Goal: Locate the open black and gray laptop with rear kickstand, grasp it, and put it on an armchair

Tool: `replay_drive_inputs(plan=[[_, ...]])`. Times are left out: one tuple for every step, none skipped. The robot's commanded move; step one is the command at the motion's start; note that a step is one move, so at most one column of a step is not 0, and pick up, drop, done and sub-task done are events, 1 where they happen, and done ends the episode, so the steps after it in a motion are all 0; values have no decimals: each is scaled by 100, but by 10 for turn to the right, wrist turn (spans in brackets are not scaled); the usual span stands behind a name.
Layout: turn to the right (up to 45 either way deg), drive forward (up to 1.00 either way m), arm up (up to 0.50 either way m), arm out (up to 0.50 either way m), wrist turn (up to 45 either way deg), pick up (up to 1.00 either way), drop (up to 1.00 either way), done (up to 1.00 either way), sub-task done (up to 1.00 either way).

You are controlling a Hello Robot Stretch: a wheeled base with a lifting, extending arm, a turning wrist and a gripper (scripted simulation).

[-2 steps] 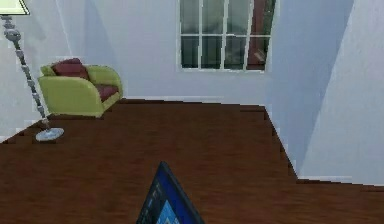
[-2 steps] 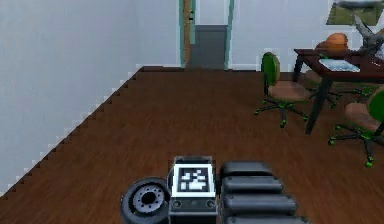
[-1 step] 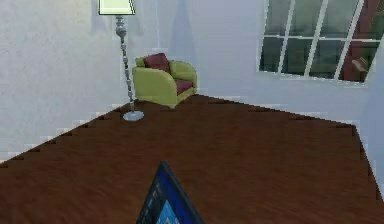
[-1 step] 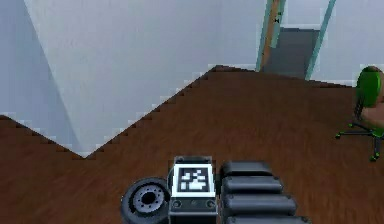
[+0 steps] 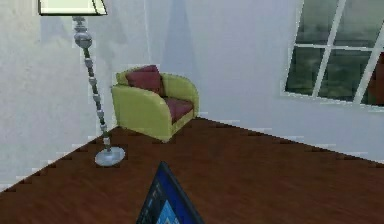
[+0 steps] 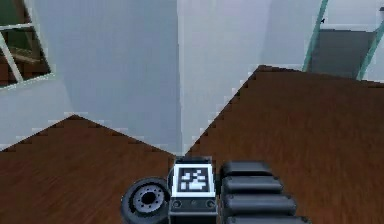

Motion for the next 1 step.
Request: replay_drive_inputs(plan=[[0,100,0,0,0,0,0,0,0]])
